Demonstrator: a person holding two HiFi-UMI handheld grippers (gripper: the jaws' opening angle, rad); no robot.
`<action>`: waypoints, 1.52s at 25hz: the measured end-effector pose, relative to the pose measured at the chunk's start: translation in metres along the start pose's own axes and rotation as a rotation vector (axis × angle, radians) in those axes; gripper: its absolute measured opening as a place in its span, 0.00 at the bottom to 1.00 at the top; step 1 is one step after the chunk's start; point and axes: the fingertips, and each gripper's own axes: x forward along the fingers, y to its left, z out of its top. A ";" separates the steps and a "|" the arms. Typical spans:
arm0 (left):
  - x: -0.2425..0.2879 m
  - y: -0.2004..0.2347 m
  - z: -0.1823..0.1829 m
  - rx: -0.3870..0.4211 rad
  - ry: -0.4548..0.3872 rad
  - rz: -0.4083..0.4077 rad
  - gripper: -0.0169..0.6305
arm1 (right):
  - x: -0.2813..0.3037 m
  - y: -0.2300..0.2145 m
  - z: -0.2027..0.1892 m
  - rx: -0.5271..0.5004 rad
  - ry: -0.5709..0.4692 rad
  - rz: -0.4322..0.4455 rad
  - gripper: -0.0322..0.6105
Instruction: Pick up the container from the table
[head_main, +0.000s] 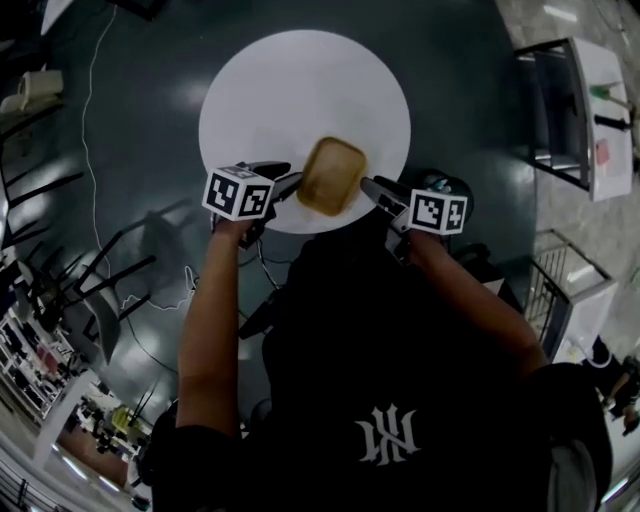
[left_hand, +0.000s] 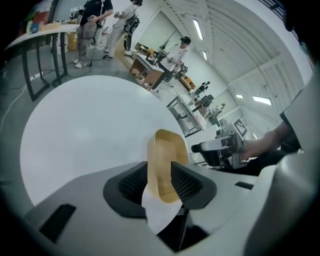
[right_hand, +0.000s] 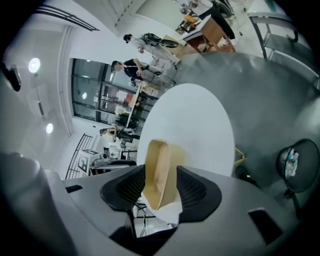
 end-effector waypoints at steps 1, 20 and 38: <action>0.005 0.000 -0.002 -0.008 0.010 -0.016 0.24 | 0.003 -0.005 -0.003 0.018 0.006 -0.010 0.38; 0.037 0.002 -0.027 -0.093 0.077 -0.072 0.15 | 0.034 -0.017 -0.042 0.031 0.117 -0.078 0.22; 0.012 -0.012 -0.006 -0.036 -0.015 -0.061 0.06 | 0.026 0.016 -0.007 -0.060 0.034 -0.051 0.17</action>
